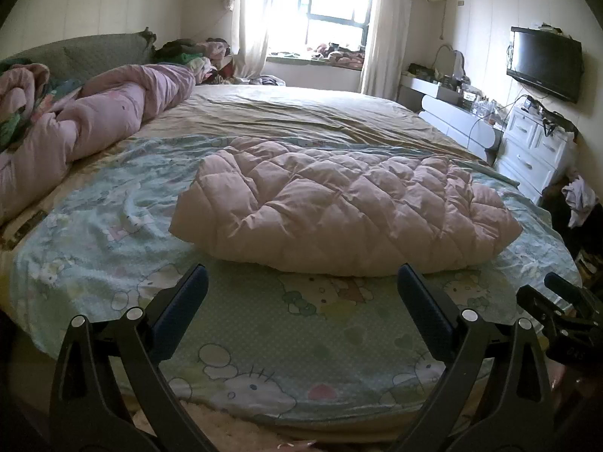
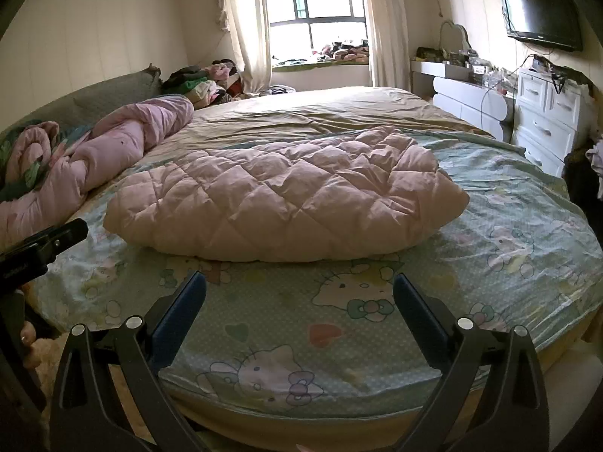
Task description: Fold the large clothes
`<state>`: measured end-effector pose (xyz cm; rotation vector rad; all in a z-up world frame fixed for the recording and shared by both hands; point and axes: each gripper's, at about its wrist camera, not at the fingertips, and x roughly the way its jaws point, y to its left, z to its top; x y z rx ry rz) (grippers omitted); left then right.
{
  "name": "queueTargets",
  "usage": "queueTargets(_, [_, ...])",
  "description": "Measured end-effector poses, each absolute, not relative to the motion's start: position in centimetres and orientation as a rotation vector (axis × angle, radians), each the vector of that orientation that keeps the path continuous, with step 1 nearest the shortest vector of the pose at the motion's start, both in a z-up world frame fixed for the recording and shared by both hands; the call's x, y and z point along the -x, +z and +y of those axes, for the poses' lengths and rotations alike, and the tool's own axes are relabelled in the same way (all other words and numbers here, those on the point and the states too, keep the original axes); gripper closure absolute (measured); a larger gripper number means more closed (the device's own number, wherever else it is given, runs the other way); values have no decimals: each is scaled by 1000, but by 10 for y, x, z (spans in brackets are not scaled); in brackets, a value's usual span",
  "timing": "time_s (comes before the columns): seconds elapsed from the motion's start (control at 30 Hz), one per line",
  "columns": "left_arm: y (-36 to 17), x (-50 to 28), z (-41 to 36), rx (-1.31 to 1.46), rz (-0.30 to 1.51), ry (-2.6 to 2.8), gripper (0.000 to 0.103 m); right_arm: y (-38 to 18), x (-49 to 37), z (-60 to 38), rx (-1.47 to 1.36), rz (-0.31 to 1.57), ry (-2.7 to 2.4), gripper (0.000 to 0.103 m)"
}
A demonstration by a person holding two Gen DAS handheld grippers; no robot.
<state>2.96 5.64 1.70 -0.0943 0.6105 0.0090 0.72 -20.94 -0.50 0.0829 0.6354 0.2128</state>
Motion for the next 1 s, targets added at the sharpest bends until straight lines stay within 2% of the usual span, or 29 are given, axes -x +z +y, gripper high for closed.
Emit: queueTargets(1.0, [17,-27,57,86,609,22,9,-2,-2,-204,-64,622,221,4])
